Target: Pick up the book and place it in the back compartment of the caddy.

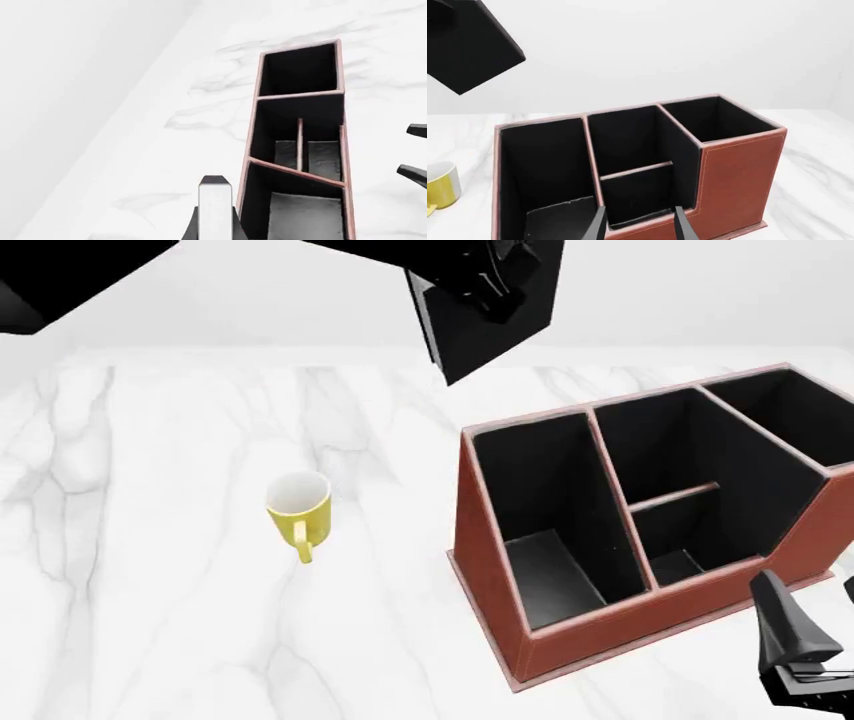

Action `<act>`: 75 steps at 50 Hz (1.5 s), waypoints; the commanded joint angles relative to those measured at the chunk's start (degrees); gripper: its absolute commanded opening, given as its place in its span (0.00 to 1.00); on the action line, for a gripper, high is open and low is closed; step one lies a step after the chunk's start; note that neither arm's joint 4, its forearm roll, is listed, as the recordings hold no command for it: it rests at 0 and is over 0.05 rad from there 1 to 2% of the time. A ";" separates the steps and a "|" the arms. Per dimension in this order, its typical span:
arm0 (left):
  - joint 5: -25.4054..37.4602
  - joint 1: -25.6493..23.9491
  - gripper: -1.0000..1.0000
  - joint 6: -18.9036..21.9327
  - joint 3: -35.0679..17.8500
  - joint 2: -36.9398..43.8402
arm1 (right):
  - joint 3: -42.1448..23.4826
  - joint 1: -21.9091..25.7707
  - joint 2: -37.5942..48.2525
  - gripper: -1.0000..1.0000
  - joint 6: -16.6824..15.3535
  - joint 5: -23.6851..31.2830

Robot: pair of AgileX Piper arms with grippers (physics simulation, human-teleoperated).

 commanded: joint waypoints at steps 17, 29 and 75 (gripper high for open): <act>-14.90 -10.93 0.00 -0.67 -4.98 12.06 | 0.05 0.00 0.83 1.00 -0.12 -0.65; -14.56 -11.17 0.00 -1.22 -10.99 17.97 | 0.05 -0.08 0.43 1.00 -0.24 -0.24; -22.99 -16.10 0.00 -7.92 -8.24 26.57 | 0.07 -0.01 1.46 1.00 -0.12 -1.29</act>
